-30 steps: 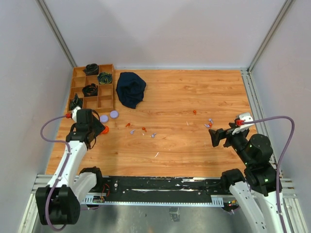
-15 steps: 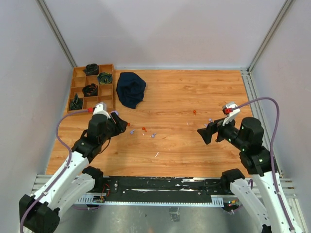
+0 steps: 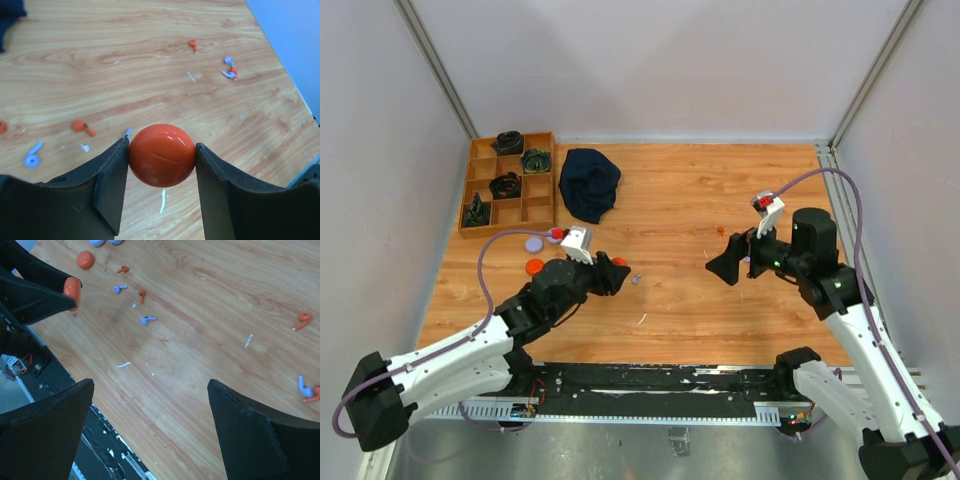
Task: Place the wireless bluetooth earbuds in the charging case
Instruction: Pick up the charging case at the center of the board.
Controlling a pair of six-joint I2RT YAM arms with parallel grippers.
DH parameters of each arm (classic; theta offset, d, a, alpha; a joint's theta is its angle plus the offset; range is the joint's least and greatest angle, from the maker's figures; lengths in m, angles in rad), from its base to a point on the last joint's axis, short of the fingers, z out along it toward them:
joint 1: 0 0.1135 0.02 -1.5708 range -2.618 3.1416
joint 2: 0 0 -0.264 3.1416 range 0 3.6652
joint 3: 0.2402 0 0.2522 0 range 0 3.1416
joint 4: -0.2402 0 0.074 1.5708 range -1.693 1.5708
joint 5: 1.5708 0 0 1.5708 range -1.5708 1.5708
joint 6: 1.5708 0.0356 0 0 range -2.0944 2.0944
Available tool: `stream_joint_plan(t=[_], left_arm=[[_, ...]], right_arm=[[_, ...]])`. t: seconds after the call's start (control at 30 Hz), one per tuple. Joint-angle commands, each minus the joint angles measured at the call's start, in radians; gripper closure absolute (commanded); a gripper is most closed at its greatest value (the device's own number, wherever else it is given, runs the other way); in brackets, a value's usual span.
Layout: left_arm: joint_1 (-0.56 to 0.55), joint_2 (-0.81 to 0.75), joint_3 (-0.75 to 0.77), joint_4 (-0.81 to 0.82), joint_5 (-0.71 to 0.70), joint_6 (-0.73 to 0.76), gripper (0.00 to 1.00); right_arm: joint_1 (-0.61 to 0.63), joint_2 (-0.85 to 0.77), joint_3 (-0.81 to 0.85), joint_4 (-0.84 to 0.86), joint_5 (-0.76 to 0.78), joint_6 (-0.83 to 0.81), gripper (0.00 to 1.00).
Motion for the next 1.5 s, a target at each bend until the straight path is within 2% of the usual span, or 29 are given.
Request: stream_joint_plan(t=[0.0,0.27,0.57,0.77,1.13,1.47], left_arm=[[-0.126,0.051,0.000,0.200,-0.143,0.136,0.68],[-0.276,0.147,-0.018,0.433,-0.190,0.311,0.68],[-0.349,0.224,-0.059,0.649,-0.156,0.472,0.68],[-0.381,0.265,-0.057,0.707,-0.133,0.537,0.69],[-0.395,0.302,-0.043,0.722,-0.134,0.547,0.68],[-0.399,0.301,-0.047,0.729,-0.143,0.542,0.68]], right_arm=[[0.055,0.076,0.069,0.000,-0.048,0.053,0.03],[0.191,0.226,0.162,-0.008,-0.016,0.072,0.08],[0.299,0.328,0.211,0.033,0.009,0.085,0.20],[0.366,0.365,0.233,0.062,0.032,0.089,0.29],[0.444,0.402,0.204,0.127,0.085,0.119,0.48],[0.474,0.423,0.182,0.129,0.125,0.122,0.56]])
